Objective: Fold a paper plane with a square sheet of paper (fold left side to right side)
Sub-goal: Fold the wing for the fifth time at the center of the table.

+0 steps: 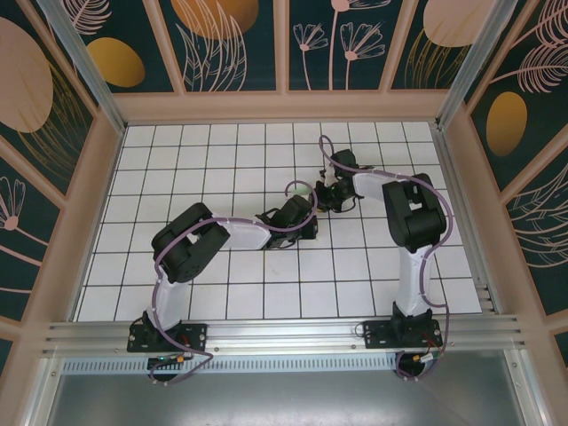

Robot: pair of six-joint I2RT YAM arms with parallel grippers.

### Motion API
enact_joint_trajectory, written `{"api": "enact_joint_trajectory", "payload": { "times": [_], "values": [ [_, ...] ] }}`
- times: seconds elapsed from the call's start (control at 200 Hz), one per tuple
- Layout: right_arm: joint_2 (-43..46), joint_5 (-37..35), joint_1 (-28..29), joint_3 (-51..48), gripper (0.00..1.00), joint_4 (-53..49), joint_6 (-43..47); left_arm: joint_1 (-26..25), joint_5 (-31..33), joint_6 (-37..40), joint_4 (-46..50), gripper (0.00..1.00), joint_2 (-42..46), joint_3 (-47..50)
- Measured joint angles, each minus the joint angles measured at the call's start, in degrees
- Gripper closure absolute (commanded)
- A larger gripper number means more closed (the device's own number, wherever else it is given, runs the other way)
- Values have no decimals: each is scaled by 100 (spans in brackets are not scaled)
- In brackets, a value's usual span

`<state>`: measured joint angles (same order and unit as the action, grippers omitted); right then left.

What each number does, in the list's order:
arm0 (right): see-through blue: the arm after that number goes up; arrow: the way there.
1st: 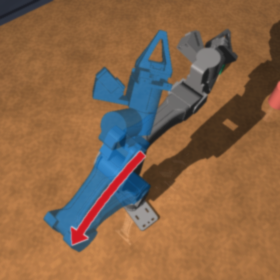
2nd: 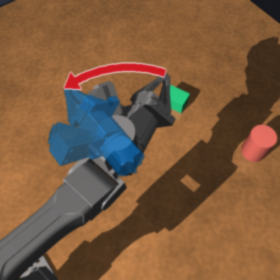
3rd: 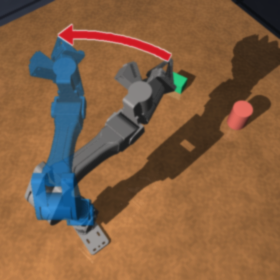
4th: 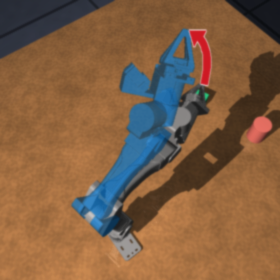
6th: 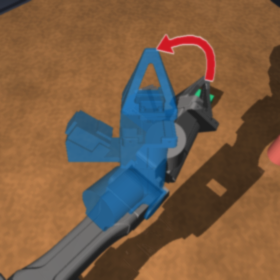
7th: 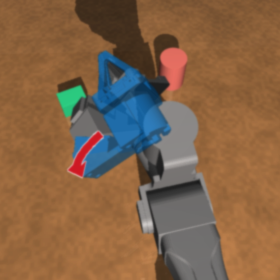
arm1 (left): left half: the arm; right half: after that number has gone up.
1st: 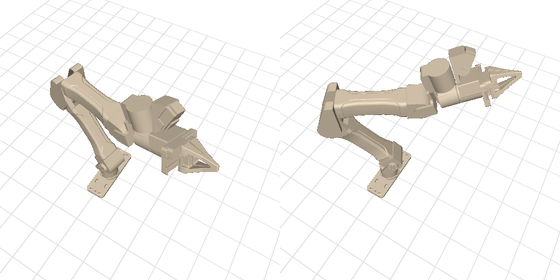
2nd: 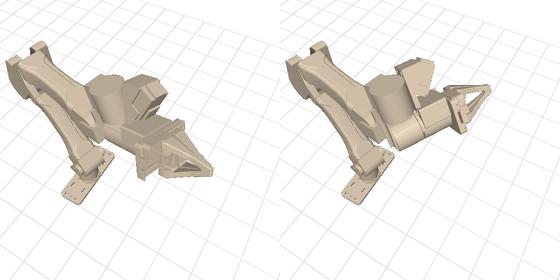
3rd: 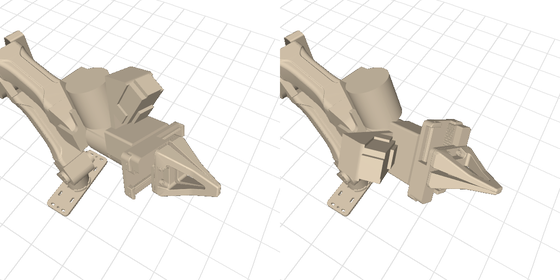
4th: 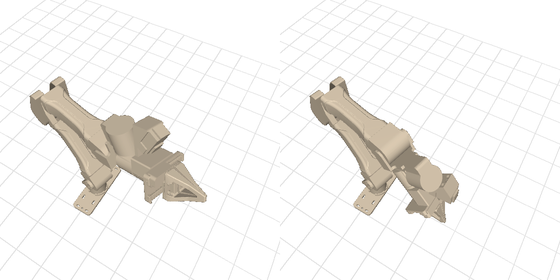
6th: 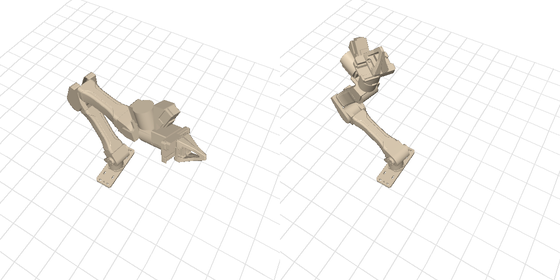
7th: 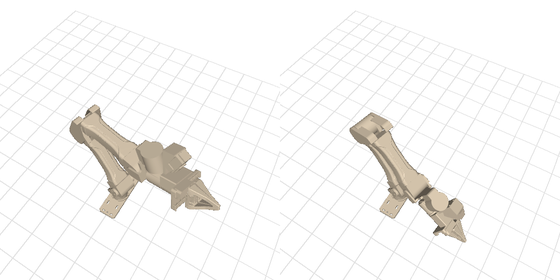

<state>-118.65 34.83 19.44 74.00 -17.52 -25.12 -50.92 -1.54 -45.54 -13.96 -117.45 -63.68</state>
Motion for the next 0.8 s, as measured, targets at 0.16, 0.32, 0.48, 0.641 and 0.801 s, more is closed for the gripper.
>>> {"api": "enact_joint_trajectory", "payload": {
  "times": [0.16,0.32,0.48,0.641,0.801],
  "values": [
    [-59,96,-46,76,96,-44,68,0,31,15,0,98,-11,-15],
    [-116,83,-83,168,96,-33,87,0,37,35,2,98,-15,-24],
    [-153,37,-136,243,95,-11,127,0,39,37,2,98,-17,-26],
    [-205,-179,-232,313,94,282,192,0,42,37,4,98,-20,-31],
    [-262,-286,-328,374,94,459,229,0,42,52,4,98,-22,-31]
  ]
}}
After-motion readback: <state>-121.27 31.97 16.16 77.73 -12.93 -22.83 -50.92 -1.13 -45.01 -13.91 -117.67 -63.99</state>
